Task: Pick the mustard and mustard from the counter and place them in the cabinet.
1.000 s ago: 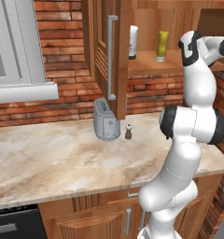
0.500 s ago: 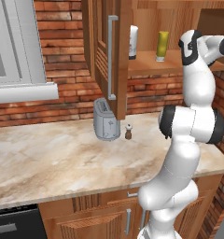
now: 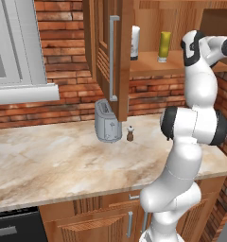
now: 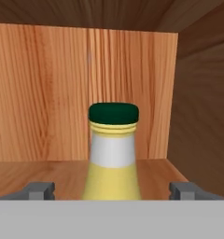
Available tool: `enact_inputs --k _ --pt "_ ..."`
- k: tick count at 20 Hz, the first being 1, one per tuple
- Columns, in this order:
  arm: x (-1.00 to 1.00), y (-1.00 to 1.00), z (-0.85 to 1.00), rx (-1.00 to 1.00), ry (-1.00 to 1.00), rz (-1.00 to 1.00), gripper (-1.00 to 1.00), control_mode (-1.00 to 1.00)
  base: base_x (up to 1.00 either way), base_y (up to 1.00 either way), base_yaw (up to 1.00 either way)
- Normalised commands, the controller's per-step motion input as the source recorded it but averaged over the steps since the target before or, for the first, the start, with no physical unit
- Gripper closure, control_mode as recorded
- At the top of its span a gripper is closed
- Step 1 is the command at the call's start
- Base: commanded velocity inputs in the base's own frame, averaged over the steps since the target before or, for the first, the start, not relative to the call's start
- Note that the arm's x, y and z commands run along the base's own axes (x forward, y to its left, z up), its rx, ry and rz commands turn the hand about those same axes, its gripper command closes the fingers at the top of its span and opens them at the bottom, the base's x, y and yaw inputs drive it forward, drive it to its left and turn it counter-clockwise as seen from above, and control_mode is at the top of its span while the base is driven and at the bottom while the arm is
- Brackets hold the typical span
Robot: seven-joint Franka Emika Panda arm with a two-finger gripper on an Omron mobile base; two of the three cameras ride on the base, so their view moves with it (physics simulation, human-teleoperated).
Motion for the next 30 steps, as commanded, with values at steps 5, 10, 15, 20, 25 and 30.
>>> enact_inputs --k 5,10,15,20,25,30 --pt "-0.27 -0.02 -0.01 0.00 0.00 -0.01 -1.00 -1.00 0.00 0.00 0.00" --pt "-0.66 0.00 0.05 0.00 0.00 -0.02 -1.00 -1.00 0.00 0.00 0.00" --pt "-0.97 0.45 -0.37 -0.06 -0.02 0.00 -1.00 -1.00 0.00 0.00 0.00" --pt "-1.00 0.77 -0.71 -0.10 -0.06 0.00 -1.00 -1.00 0.00 0.00 0.00" --pt "-1.00 0.68 -1.00 -0.15 -0.03 0.00 -1.00 -1.00 0.00 0.00 0.00" --pt "-1.00 0.51 -1.00 -0.17 0.00 0.00 -1.00 -1.00 0.00 0.00 0.00"
